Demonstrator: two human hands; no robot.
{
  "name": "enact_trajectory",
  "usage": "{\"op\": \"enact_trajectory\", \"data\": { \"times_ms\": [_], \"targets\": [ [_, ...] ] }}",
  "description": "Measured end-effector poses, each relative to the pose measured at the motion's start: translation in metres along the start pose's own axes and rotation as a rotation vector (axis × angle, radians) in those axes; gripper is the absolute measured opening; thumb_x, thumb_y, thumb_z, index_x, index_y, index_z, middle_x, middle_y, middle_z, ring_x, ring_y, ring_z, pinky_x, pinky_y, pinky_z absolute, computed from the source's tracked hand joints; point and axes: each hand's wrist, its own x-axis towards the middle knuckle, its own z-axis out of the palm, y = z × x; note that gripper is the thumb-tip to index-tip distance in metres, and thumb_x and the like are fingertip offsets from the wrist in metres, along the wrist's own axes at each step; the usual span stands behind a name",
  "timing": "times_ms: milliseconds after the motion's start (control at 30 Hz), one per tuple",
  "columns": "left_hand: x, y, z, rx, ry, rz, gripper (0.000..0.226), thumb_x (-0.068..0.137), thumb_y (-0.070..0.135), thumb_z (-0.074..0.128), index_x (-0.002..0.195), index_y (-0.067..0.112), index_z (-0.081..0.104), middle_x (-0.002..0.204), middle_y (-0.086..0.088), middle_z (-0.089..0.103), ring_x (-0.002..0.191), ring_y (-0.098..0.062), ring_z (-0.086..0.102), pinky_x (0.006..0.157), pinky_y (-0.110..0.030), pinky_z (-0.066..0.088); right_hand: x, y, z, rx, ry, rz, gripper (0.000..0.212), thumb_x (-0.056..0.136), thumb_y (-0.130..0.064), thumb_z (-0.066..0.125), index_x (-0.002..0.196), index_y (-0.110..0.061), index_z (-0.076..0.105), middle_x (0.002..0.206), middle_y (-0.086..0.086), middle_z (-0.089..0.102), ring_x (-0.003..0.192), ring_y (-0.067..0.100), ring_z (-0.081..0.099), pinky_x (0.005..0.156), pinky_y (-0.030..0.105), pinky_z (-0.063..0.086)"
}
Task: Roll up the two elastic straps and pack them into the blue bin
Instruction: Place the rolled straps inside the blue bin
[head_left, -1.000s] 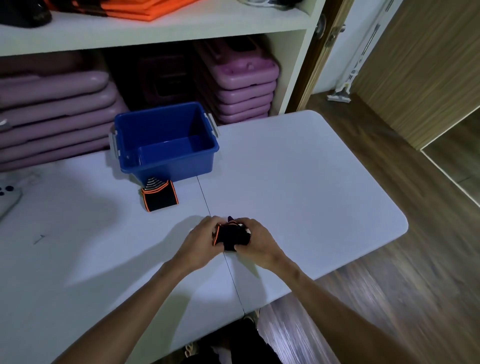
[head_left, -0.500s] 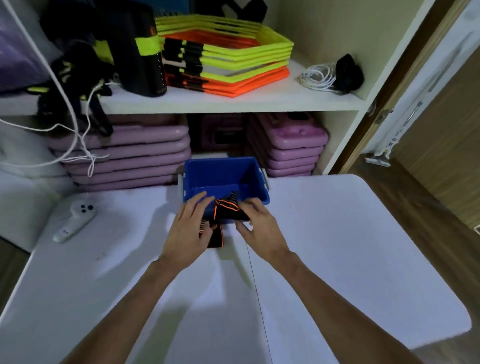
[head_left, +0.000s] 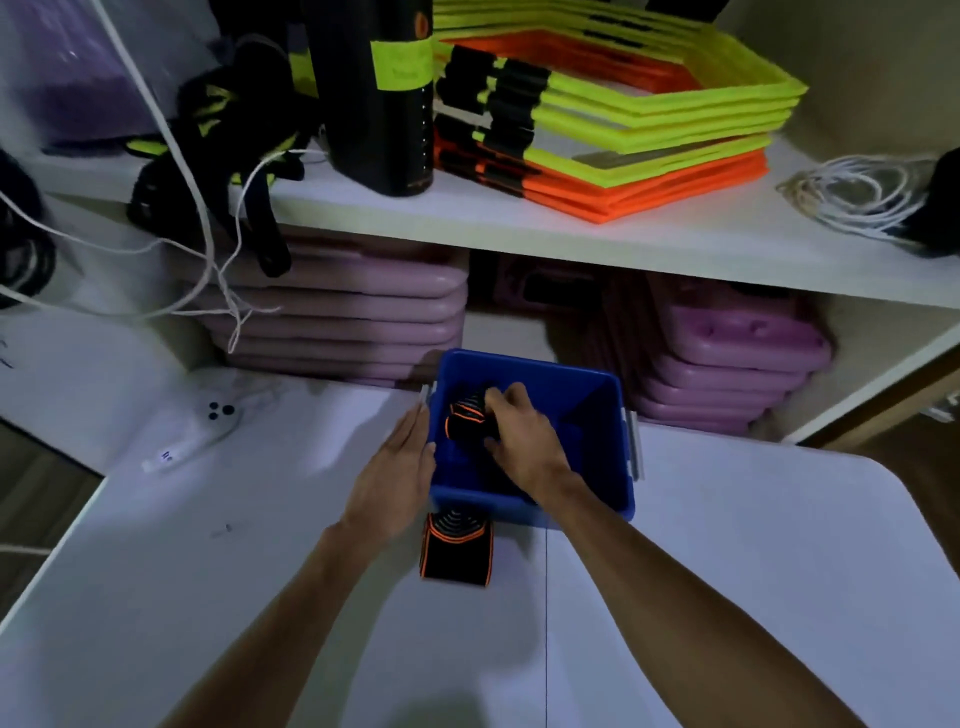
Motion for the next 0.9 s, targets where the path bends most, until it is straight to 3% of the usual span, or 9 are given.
{"op": "enact_trajectory", "data": {
  "times_ms": [167,433,533,667,800,900],
  "targets": [
    [-0.001,-0.005,0.001,-0.069,0.035,-0.026,0.070,0.091,0.048,0.017,0.147,0.008,0.030,0.152,-0.007,0.034,0.140,-0.019,0.033,0.114,-0.031,0.027,0.028,0.013,0.028,-0.119,-0.103,0.006,0.046,0.087,-0.005,0.060,0.127,-0.010,0.037,0.126,0.017,0.042,0.102,0.042,0.056,0.083,0.052,0.050],
    [-0.002,-0.004,0.005,-0.105,0.029,-0.067,0.065,0.092,0.047,0.022,0.151,0.019,0.020,0.154,-0.001,0.032,0.133,-0.020,0.043,0.106,-0.029,0.035,0.040,0.016,0.040,-0.182,-0.305,0.003,0.040,0.091,-0.001,0.051,0.128,-0.008,0.037,0.117,0.022,0.062,0.108,0.043,0.060,0.087,0.049,0.049],
    [-0.001,-0.006,0.005,-0.094,0.008,-0.036,0.069,0.090,0.050,0.018,0.151,0.016,0.020,0.154,-0.004,0.032,0.134,-0.021,0.042,0.107,-0.027,0.033,0.038,0.017,0.043,-0.044,-0.373,0.065,0.051,0.087,-0.019,0.067,0.128,-0.010,0.038,0.121,0.023,0.059,0.111,0.042,0.057,0.093,0.050,0.048],
    [0.000,-0.009,0.006,-0.057,-0.003,-0.023,0.070,0.091,0.051,0.015,0.151,0.013,0.019,0.154,-0.006,0.031,0.132,-0.025,0.045,0.105,-0.040,0.042,0.037,0.018,0.046,0.072,-0.358,0.123,0.055,0.086,-0.025,0.069,0.131,-0.016,0.038,0.129,0.020,0.053,0.117,0.040,0.054,0.100,0.050,0.045],
    [0.002,-0.013,0.005,-0.052,-0.027,-0.031,0.072,0.090,0.054,0.013,0.151,0.015,0.018,0.155,-0.005,0.028,0.133,-0.024,0.043,0.106,-0.042,0.040,0.037,0.013,0.040,-0.042,-0.342,0.136,0.059,0.084,-0.034,0.071,0.130,-0.017,0.040,0.125,0.016,0.059,0.115,0.038,0.057,0.094,0.046,0.047],
    [-0.004,-0.008,0.001,-0.084,-0.038,-0.031,0.074,0.090,0.057,0.015,0.151,0.017,0.017,0.157,-0.003,0.024,0.141,-0.020,0.029,0.114,-0.038,0.030,0.030,0.007,0.023,-0.112,-0.320,0.177,0.059,0.083,-0.048,0.068,0.128,-0.019,0.044,0.122,0.011,0.061,0.113,0.033,0.058,0.088,0.041,0.046]
  ]
}}
